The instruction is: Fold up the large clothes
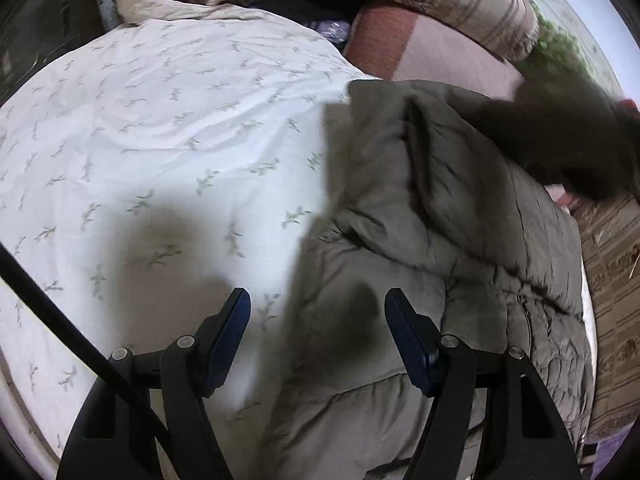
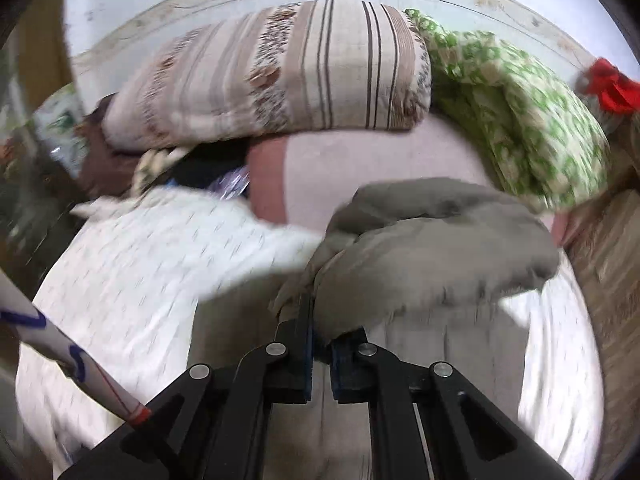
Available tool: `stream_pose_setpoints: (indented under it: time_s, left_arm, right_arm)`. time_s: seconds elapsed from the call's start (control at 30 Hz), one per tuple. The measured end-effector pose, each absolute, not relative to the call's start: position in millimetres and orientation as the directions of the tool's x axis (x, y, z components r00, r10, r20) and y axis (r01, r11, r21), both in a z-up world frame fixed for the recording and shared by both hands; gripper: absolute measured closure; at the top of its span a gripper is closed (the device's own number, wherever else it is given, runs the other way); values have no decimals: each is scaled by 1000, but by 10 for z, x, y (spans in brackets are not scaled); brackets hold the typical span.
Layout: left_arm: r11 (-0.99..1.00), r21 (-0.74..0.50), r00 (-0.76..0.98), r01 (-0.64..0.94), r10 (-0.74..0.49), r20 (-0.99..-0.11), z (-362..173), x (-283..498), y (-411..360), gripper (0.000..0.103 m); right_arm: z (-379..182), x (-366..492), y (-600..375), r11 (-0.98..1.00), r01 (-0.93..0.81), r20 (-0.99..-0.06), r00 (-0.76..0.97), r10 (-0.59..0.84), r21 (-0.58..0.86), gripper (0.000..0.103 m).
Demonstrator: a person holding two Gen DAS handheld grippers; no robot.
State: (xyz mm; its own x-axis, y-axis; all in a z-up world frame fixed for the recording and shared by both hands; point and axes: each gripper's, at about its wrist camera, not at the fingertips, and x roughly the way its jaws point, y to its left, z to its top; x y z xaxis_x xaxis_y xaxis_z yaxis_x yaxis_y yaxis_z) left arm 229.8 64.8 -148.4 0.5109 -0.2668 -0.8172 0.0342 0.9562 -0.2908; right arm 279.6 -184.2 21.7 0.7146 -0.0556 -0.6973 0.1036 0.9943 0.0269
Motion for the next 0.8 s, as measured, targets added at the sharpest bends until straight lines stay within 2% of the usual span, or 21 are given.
stream_pose_setpoints:
  time_s: [0.1,0.2,0.43,0.63,0.7,0.77,0.8]
  left_arm:
    - [954,-299,535,15,-260,-804,-1413,2273,747,34]
    - [957,-290,556,3,-243,-795,-1378,2267,800,34]
    - [969,-247,564,-7,-200,-801,-1385,2232,789,34]
    - [974,-225,547,-1,-188,-816,-1443,2277,724,34]
    - [974,-228,549,6,-194,-813,-1437,2268,719,34]
    - [974,-224,562,10,-191,-805,-1398,2245,719,34]
    - [974,-224,568,11,-191,-801,-1380,2233,719,34]
  right_arm:
    - [-165,2105,-1766,994,88,-724,690,-19,59,97]
    - [-625,1875,-1732,989,110,-761,649,0,94,97]
    - [-1497,2466,-1811,961,243,-838,545,-21,134,97]
    - [-1532,2557,-1742,964,245,-829,558,-52,104,94]
    - [-1419,2441,-1733,974,204,-811,583,-37,103,85]
    - [-1306,2305,-1735,981,164,-796,605,-20,100,61]
    - [-1246,2214,-1747,982,158,-793,608,-17,100,54]
